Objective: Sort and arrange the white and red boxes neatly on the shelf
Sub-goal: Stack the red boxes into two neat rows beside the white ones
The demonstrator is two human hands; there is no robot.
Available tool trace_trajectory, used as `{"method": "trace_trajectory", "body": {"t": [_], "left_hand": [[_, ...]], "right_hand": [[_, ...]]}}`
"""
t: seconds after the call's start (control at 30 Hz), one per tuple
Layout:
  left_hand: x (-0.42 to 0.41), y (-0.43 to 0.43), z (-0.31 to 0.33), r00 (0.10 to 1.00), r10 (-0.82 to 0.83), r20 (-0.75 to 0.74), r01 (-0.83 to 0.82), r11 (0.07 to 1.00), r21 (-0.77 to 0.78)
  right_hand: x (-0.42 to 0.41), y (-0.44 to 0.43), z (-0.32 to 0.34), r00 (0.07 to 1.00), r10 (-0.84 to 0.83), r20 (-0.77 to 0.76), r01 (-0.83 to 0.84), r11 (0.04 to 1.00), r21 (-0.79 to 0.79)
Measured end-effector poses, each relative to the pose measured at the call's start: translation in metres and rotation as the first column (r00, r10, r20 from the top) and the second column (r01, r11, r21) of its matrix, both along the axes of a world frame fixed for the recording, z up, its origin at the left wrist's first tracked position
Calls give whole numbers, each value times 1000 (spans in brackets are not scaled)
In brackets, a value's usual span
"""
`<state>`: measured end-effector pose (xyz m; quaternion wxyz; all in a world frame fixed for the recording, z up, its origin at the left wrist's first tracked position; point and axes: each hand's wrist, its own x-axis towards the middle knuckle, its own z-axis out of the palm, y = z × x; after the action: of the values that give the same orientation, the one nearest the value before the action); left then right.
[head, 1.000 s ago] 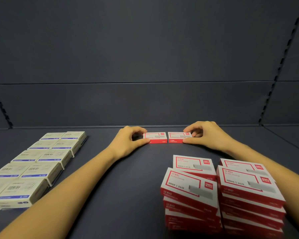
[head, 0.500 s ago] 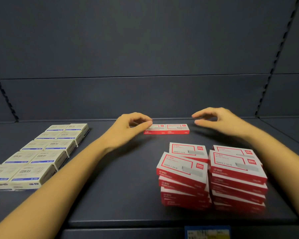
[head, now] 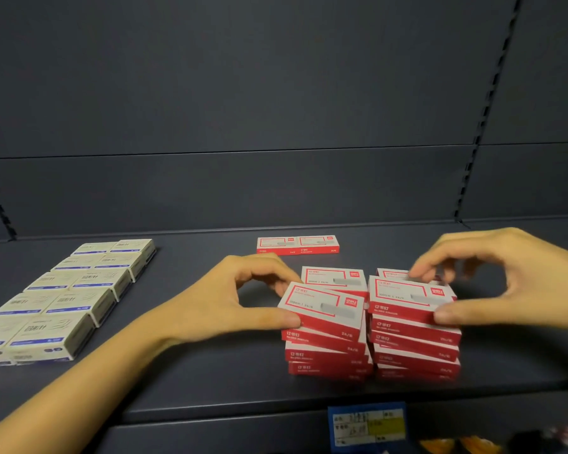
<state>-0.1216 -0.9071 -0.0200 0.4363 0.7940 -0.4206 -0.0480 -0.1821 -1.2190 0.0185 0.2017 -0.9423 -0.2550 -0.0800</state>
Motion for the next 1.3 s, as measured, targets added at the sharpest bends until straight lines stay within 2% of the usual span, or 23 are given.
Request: {"method": "trace_trajectory", "body": {"t": [0.1, 0.2, 0.33, 0.43, 0.57, 0.67, 0.77, 0.93, 1.3], "left_hand": [[0, 1, 0, 999, 11, 39, -9, 999, -32], [5, 2, 8, 992, 52, 116, -41, 995, -88], [24, 6, 17, 965, 205, 160, -175, 967, -183], [49, 8, 16, 934, 329, 137, -298, 932, -206], [86, 8, 3, 894, 432, 119, -408, 895, -179], [107, 8, -8, 889, 449, 90, -436, 890, -134], [124, 7, -20, 882, 470, 24, -463, 875, -140], [138, 11, -36, 886, 464, 14, -463, 885, -49], [142, 10, -41, 902, 431, -18, -431, 902, 2]], "right_hand": [[-5, -1, -4, 998, -54, 41, 58, 992, -110], [-5, -2, -6, 996, -66, 58, 73, 988, -136], [-1, -3, -5, 998, -51, 21, 54, 985, -162], [9, -3, 3, 999, -26, -33, 22, 992, -126], [34, 7, 17, 995, 20, -99, -18, 1000, 21], [59, 17, 21, 996, 6, -85, 6, 990, 143], [88, 25, 19, 997, -38, -73, 52, 981, 187], [132, 33, 5, 993, -80, -89, 95, 980, 175], [177, 34, -38, 966, -136, -218, 166, 978, 126]]}}
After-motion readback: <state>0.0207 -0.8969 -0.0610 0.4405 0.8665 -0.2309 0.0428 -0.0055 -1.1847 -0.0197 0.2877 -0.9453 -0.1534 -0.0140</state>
